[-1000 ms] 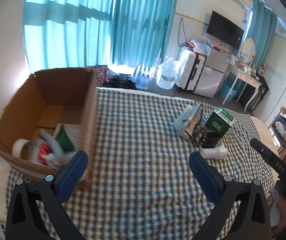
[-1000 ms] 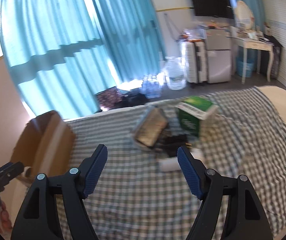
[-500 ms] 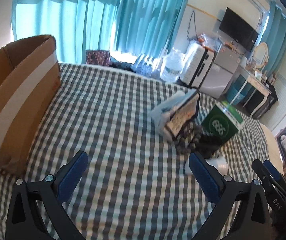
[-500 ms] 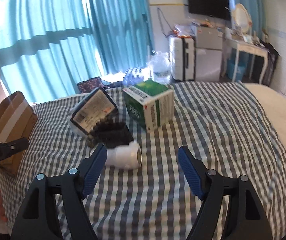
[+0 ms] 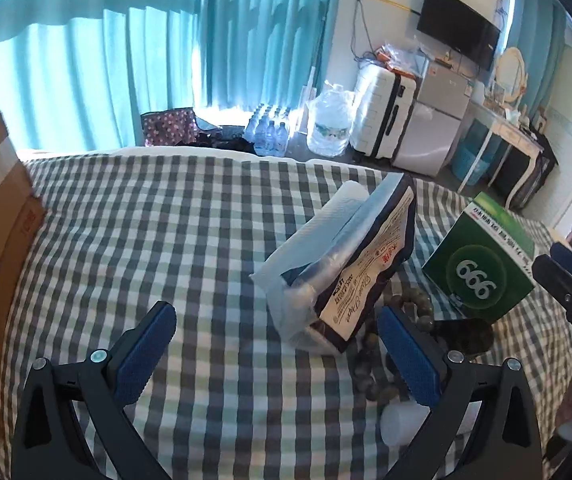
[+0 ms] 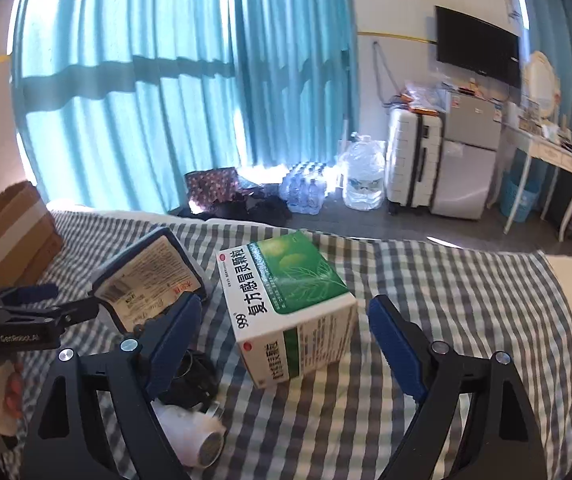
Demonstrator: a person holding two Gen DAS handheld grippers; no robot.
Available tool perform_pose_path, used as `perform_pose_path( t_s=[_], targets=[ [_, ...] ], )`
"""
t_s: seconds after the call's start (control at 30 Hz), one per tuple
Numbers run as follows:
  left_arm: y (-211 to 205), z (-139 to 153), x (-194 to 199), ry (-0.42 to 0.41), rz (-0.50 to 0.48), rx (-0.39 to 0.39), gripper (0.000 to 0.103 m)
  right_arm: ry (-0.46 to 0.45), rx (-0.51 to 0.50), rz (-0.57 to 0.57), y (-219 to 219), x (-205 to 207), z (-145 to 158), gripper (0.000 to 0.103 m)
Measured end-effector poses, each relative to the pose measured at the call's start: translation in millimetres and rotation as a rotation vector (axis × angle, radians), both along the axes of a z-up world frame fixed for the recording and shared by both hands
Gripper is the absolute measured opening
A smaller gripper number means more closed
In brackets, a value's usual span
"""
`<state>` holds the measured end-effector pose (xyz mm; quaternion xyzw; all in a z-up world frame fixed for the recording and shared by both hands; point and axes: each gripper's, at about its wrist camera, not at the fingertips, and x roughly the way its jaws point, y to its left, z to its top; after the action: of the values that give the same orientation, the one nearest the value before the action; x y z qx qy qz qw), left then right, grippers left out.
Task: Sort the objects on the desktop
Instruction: 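Grasp the green-and-white medicine box with the right tool while the left tool grasps the tissue pack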
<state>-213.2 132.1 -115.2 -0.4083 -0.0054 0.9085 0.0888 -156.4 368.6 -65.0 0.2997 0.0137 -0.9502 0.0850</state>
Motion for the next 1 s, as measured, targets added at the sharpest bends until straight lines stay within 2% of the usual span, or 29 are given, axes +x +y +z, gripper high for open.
perform_pose_path(
  t_s=[0.13, 0.27, 0.47, 0.5, 0.53, 0.6, 0.73, 0.83, 1.0],
  targets=[
    [11, -9, -15, 0.021, -0.015, -0.043, 0.103, -0.017, 0.105, 0.05, -13, -11, -10, 0.086],
    [17, -14, -28, 0.017, -0.038, -0.028, 0.103, -0.013, 0.229, 0.044, -23, -18, -21, 0.086],
    [31, -18, -40, -0.007, -0.097, -0.025, 0.101, -0.021, 0.278, 0.018, -22, -24, -29, 0.089],
    [33, -19, -41, -0.01, -0.104, -0.022, 0.094, -0.018, 0.277, 0.013, -20, -23, -29, 0.089],
    [36, -20, -41, -0.018, -0.114, -0.025, 0.075, -0.019, 0.279, 0.002, -19, -23, -29, 0.092],
    [41, -23, -42, -0.038, -0.139, -0.04, 0.046, -0.017, 0.301, -0.016, -20, -24, -30, 0.096],
    [46, -17, -34, -0.033, -0.161, -0.032, 0.033, -0.012, 0.308, -0.032, -21, -26, -34, 0.1],
    [44, -10, -24, -0.025, -0.157, -0.045, 0.027, -0.024, 0.313, -0.029, -23, -27, -37, 0.1],
    [26, 7, -10, -0.019, -0.124, -0.018, 0.027, -0.006, 0.32, 0.006, -37, -18, -35, 0.1]
  ],
)
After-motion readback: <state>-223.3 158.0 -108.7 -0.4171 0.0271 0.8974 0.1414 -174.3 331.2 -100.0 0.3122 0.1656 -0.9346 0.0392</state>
